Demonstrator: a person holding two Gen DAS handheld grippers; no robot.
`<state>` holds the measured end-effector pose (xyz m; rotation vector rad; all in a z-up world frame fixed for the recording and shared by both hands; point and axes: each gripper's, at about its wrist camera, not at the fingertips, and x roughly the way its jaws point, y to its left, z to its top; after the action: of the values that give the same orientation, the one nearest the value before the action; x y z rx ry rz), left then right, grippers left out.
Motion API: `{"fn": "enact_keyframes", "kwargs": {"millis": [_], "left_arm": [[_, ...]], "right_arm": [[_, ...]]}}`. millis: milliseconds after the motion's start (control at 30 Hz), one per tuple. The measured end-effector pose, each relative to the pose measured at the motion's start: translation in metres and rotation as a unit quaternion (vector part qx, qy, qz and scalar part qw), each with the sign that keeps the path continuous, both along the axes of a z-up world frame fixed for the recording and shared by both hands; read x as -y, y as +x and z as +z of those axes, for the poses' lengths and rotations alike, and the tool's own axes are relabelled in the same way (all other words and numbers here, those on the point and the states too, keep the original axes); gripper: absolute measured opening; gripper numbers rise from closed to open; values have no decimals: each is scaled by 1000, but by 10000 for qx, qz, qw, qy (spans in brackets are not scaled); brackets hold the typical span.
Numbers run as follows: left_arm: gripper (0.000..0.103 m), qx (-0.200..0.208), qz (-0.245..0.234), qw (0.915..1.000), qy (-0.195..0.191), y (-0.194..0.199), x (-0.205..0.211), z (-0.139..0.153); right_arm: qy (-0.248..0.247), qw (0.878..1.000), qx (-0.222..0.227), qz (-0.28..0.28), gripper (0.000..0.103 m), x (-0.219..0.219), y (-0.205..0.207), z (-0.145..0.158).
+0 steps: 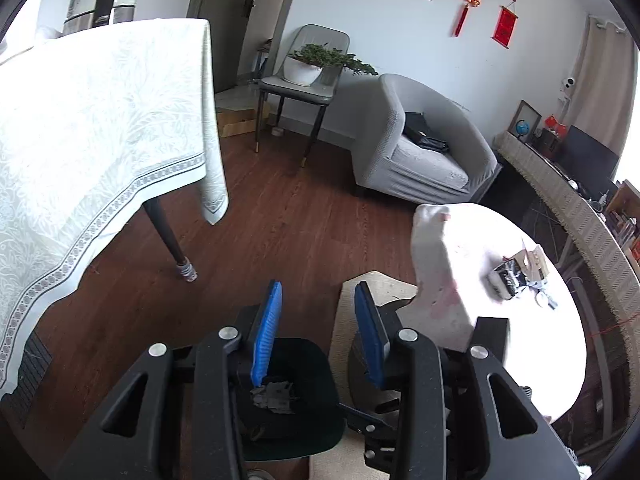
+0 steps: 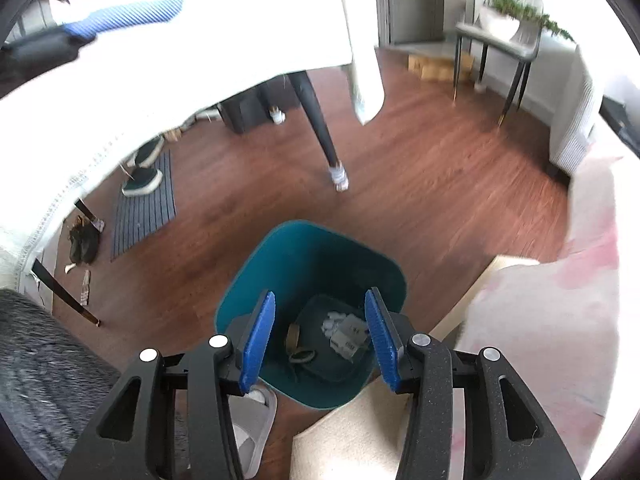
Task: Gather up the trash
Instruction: 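Lower the cardboard ring into the teal bin and open the right tool, then bring both open tools back over the round table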
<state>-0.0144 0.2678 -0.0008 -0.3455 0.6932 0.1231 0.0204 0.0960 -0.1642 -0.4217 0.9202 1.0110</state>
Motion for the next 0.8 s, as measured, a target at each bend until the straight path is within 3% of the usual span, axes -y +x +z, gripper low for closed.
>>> {"fn": "enact_keyframes", "kwargs": {"millis": [233,400,800], "left_arm": [[40,10,-89,9999,-77,15,24,2],[40,-25,-207,9998,-62,28,46,2],[63,-47,-663,9977,86,57,108,-2]], "right_arm": [[374,9986,366,-118,46,39,-6,50],[476,9965,586,-371,46,75,-4,68],[547,9876,777,-1246,46,164,25,81]]}}
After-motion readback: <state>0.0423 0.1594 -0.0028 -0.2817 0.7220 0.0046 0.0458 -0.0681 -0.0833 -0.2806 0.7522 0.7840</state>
